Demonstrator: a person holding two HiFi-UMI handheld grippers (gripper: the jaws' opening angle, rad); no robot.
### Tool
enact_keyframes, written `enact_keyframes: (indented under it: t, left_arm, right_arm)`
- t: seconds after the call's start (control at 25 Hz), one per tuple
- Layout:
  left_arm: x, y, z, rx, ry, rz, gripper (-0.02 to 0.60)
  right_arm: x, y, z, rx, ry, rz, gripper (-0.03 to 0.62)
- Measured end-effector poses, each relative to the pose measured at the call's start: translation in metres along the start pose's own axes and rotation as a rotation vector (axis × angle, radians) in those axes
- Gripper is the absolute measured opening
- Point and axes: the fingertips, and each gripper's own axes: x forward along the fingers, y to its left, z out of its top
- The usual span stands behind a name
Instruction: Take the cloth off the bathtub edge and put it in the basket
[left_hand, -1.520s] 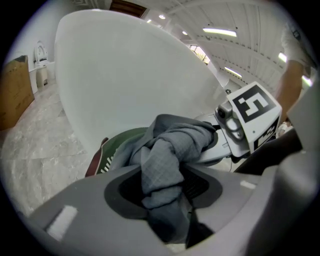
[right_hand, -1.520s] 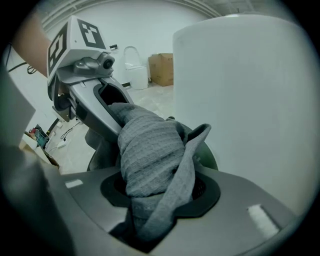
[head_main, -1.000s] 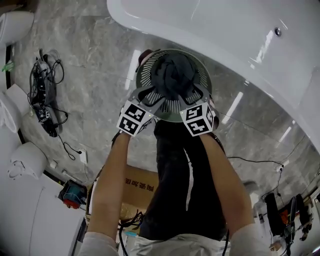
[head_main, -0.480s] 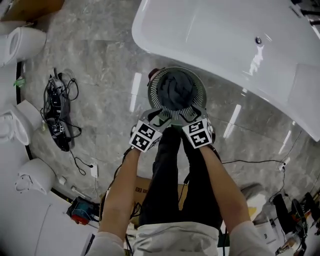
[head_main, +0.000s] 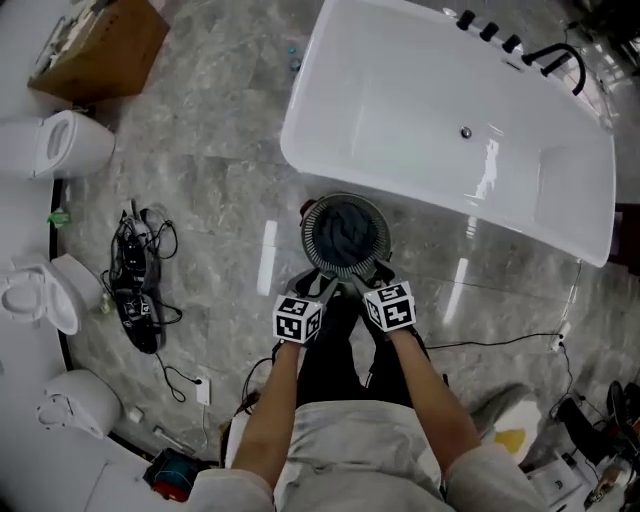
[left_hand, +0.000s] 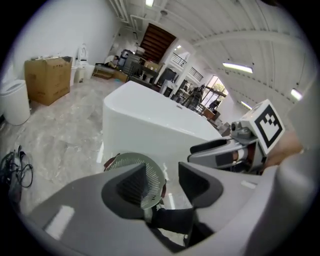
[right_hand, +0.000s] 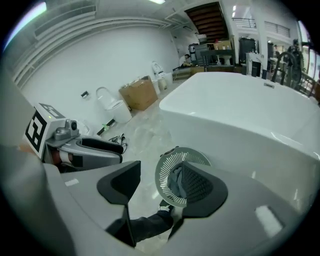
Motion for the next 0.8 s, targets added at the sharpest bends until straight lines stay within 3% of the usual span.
enact_keyframes:
  t: [0.32,0.56,0.8]
  left_arm:
    - [-0.055,-0.046,0.02,-0.059,-0.062,0.06,0.242]
    - [-0.097,-0.089,0.02,-0.096,-0.135,0.107,0.242]
    - [-0.124,-0.15,-0.008,-0.168,-0.242,0.174,0.242]
  right_arm:
    - [-0.066,0.04,0.013,-0.018,-0.085,0.032,0.232]
    - [-0.124,0.052,-0.011,-0.081,-0.087,0.068,0.232]
    - [-0.189,0.045,-0.041,-0.067,-0.155,0.097,0.232]
